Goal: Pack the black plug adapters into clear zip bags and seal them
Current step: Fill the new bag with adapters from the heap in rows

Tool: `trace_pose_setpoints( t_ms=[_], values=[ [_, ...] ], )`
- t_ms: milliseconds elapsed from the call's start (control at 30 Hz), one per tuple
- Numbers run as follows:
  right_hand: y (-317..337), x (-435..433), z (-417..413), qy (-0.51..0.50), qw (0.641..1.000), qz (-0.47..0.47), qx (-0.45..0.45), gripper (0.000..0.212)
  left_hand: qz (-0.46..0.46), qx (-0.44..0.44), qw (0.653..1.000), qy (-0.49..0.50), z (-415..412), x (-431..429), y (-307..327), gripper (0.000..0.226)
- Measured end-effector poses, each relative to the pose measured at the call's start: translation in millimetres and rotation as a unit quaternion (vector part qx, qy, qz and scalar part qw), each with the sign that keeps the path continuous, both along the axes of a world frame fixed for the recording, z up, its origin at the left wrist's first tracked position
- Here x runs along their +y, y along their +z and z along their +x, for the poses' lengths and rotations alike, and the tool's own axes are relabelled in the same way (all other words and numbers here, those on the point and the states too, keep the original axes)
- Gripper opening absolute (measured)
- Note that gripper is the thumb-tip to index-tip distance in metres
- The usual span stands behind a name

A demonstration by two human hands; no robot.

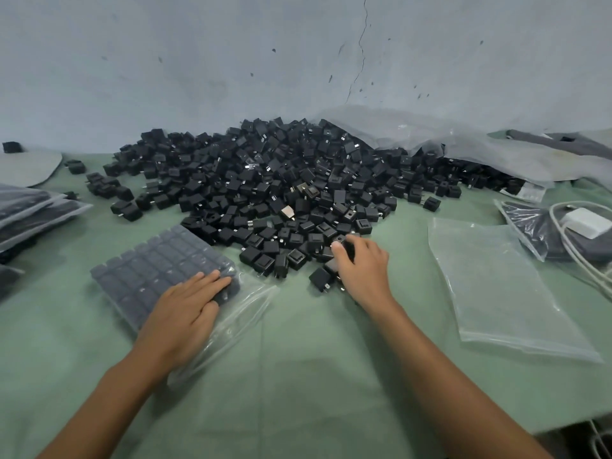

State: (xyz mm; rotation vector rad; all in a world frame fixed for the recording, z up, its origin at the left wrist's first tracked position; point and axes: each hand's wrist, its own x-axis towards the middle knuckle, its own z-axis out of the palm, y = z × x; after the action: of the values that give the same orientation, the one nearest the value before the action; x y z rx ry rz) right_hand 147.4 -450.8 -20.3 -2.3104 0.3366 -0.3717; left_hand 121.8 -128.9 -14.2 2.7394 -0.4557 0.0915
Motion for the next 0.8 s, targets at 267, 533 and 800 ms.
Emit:
trace_pose_setpoints(
  t_ms=[267, 533, 800],
  values=[
    [19.0, 28.2, 7.5, 0.063, 0.996, 0.008, -0.066, 0.03, -0.017, 0.026, 0.999, 0.009, 0.6, -4.7, 9.6, 0.058],
    [1.3, -2.6, -20.9, 0.058, 0.995, -0.066, 0.044, 0.031, 0.061, 0.019, 0.998, -0.007, -7.9, -23.4, 12.8, 0.107],
    [14.4, 0.2, -17.7, 0.037, 0.994, -0.102, 0.005, 0.025, 0.031, 0.014, 0.999, -0.031, -3.8, -20.9, 6.4, 0.07]
  ],
)
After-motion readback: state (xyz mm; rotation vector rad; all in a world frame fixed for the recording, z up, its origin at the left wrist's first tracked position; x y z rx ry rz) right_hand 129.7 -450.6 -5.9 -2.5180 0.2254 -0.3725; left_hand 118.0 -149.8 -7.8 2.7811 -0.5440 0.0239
